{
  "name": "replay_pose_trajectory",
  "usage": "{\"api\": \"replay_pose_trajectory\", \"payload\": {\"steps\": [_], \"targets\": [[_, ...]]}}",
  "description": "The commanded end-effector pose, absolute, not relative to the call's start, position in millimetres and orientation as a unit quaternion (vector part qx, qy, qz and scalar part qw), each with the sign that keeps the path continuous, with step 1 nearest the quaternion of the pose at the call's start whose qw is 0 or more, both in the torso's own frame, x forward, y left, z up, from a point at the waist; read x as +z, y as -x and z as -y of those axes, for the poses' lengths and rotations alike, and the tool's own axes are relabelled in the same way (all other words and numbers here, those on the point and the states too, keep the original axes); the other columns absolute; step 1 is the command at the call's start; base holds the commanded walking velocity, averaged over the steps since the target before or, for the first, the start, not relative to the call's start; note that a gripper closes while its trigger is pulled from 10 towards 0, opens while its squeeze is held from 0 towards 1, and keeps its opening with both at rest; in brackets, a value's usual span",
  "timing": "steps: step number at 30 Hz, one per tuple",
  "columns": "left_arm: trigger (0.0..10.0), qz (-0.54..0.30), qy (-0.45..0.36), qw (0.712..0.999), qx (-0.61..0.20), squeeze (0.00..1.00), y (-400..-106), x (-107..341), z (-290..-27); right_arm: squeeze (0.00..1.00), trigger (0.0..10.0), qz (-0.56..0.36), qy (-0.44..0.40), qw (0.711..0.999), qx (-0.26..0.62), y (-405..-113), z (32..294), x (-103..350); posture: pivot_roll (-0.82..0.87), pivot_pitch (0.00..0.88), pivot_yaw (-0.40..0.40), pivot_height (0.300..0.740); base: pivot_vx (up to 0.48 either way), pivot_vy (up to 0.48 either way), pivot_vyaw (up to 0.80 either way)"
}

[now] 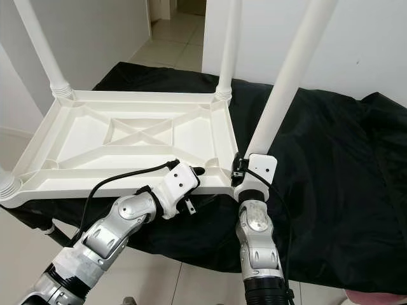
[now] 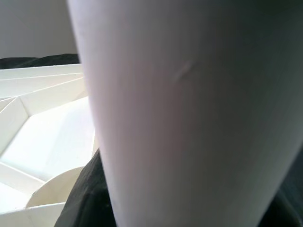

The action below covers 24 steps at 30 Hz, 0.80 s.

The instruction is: Building children table

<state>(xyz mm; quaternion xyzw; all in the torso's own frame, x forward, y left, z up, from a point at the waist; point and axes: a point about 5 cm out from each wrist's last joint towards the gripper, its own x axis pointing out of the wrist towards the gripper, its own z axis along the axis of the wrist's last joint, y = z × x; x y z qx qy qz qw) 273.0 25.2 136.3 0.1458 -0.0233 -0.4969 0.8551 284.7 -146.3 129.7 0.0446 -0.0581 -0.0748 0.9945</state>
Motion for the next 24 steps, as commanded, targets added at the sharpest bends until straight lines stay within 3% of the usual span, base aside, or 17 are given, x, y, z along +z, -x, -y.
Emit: {"api": "replay_pose_trajectory", "payload": {"steps": [1, 2, 3, 4, 19, 20, 23, 24], "targets": [[10.0, 0.019, -0.156, 0.835, -0.527, 0.0, -273, 138, -25, 0.0, 10.0, 0.021, -0.067, 0.994, -0.089, -281, 149, 115, -0.06, 0.0, -0.018, 0.74, 0.0, 0.0, 0.0], [10.0, 0.021, -0.159, 0.835, -0.527, 0.0, -274, 138, -26, 0.0, 10.0, 0.021, -0.065, 0.993, -0.095, -282, 151, 116, -0.06, 0.0, -0.019, 0.74, 0.0, 0.0, 0.0], [10.0, 0.021, -0.161, 0.835, -0.525, 0.0, -275, 139, -27, 0.41, 10.0, 0.022, -0.065, 0.993, -0.095, -282, 153, 116, -0.05, 0.0, -0.026, 0.74, 0.0, 0.0, 0.0], [10.0, 0.022, -0.162, 0.837, -0.523, 0.0, -276, 139, -28, 1.0, 10.0, 0.023, -0.06, 0.993, -0.097, -281, 155, 117, -0.05, 0.0, -0.029, 0.74, 0.0, 0.0, 0.0], [10.0, 0.022, -0.16, 0.84, -0.517, 0.0, -277, 140, -32, 1.0, 10.0, 0.057, -0.019, 0.998, -0.033, -285, 166, 121, -0.03, 0.0, -0.035, 0.74, 0.0, 0.0, 0.0], [10.0, 0.023, -0.158, 0.84, -0.519, 0.0, -276, 140, -33, 0.4, 10.0, 0.067, -0.018, 0.997, -0.018, -285, 167, 123, -0.03, 0.0, -0.037, 0.74, 0.0, 0.0, 0.0], [10.0, 0.024, -0.157, 0.839, -0.52, 0.0, -276, 140, -34, 0.4, 10.0, 0.072, -0.019, 0.997, -0.008, -285, 167, 123, -0.03, 0.0, -0.037, 0.74, 0.0, 0.0, 0.0], [10.0, 0.025, -0.157, 0.839, -0.521, 0.0, -276, 140, -34, 0.0, 10.0, 0.079, -0.018, 0.997, 0.003, -284, 168, 124, -0.03, 0.0, -0.038, 0.74, 0.0, 0.0, 0.0]]}}
